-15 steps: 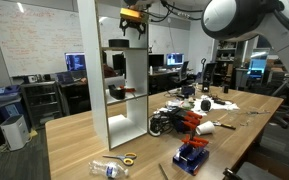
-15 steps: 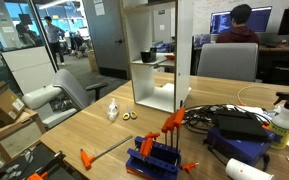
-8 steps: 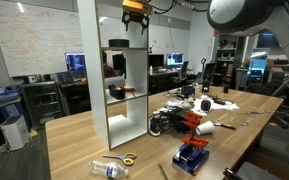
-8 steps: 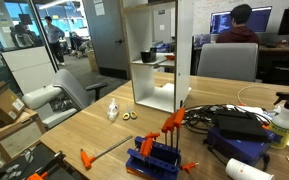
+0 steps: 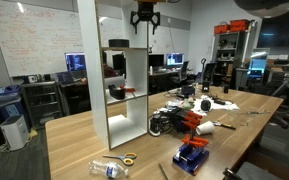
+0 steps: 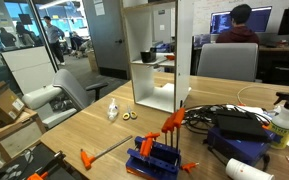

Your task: Put the black tape on the first top shelf

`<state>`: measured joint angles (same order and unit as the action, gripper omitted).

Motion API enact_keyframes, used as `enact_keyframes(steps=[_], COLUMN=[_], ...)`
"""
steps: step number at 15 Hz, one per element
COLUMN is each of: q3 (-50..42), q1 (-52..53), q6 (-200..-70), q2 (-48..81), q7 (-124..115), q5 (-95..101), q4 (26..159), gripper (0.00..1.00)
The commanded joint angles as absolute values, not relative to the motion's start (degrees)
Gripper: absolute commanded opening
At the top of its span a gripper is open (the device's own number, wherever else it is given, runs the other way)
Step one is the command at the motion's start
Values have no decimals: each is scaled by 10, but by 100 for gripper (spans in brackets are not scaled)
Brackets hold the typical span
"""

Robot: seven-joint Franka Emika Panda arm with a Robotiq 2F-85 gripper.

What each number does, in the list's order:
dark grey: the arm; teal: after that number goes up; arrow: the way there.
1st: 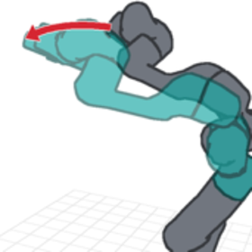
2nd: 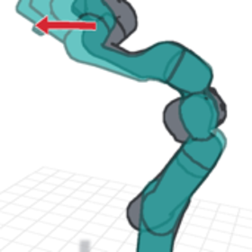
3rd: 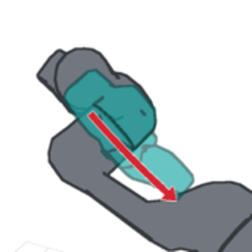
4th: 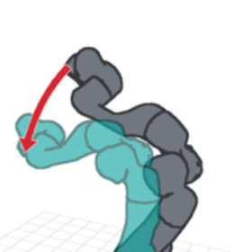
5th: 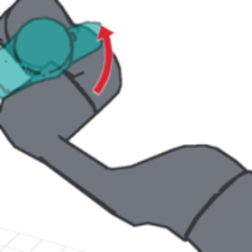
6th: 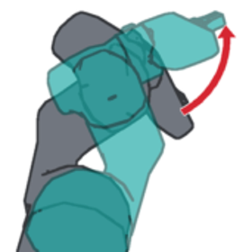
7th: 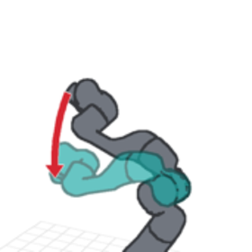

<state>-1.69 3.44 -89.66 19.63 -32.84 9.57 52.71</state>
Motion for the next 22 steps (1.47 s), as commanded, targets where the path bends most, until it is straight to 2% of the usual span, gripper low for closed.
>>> enact_keyframes(steps=[1,11,22], q3=[-3,-15,-12], q1=[18,27,21], q6=[-866,-851,-865], q2=[85,-126,-372], q7=[-240,23,31], q5=[54,36,22], q4=[667,961,1316], gripper=[100,100,100])
